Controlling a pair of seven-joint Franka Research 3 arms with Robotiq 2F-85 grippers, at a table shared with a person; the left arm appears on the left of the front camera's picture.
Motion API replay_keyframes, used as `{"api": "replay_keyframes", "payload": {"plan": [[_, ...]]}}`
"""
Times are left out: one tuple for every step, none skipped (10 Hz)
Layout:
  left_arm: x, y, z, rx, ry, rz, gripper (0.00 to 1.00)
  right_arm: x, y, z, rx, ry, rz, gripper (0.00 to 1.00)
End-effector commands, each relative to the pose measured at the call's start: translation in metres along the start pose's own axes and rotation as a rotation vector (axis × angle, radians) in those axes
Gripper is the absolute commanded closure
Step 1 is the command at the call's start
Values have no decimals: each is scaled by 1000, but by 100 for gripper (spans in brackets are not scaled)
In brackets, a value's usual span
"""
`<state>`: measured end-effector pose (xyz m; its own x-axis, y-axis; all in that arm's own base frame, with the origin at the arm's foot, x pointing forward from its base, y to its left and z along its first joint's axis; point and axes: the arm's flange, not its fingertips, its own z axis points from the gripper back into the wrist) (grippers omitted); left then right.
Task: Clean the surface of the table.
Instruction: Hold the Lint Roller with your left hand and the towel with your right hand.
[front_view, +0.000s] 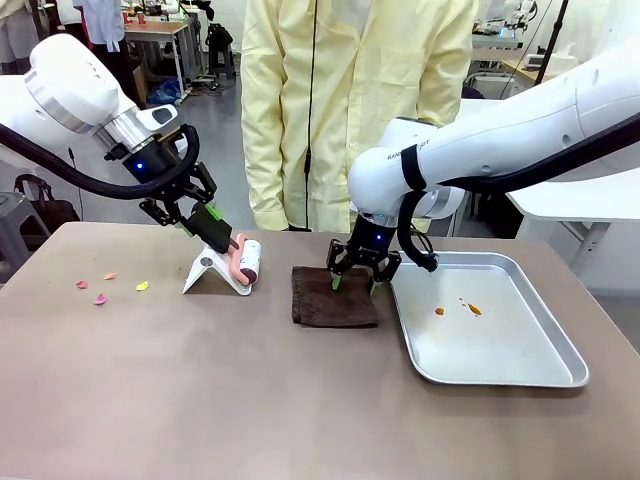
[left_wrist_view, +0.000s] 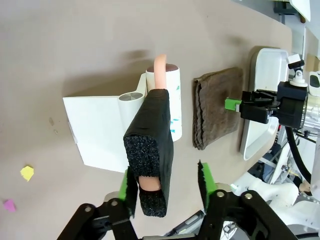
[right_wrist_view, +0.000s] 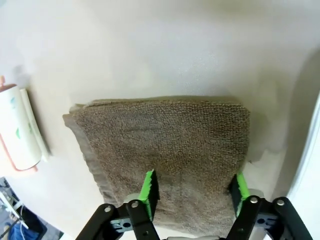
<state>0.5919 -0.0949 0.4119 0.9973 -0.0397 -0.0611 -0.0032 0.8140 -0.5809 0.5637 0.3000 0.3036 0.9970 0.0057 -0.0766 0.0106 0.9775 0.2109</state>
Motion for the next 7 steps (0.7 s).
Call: {"api": "replay_keyframes", "payload": {"plan": [[-2, -3, 4, -23, -18, -13, 100, -3, -2, 6, 12, -33, -3, 100], [-2, -3, 6, -25, -24, -14, 86, -3, -2, 6, 18, -34, -1, 100], [-2, -2, 7, -28, -29, -16, 96, -3, -2, 7, 24, -31, -1, 100], [-3, -3, 8, -31, -35, -17, 100, -3, -2, 7, 29, -30, 2, 96], [-3, -4, 8, -30, -37, -18, 100, -3, -2, 7, 34, -28, 4, 100], [-3, -4, 8, -35, -39, -16, 100, -3, -3, 8, 38, -25, 3, 100], [-4, -6, 7, -39, -42, -18, 100, -3, -2, 8, 41, -22, 7, 100]]}}
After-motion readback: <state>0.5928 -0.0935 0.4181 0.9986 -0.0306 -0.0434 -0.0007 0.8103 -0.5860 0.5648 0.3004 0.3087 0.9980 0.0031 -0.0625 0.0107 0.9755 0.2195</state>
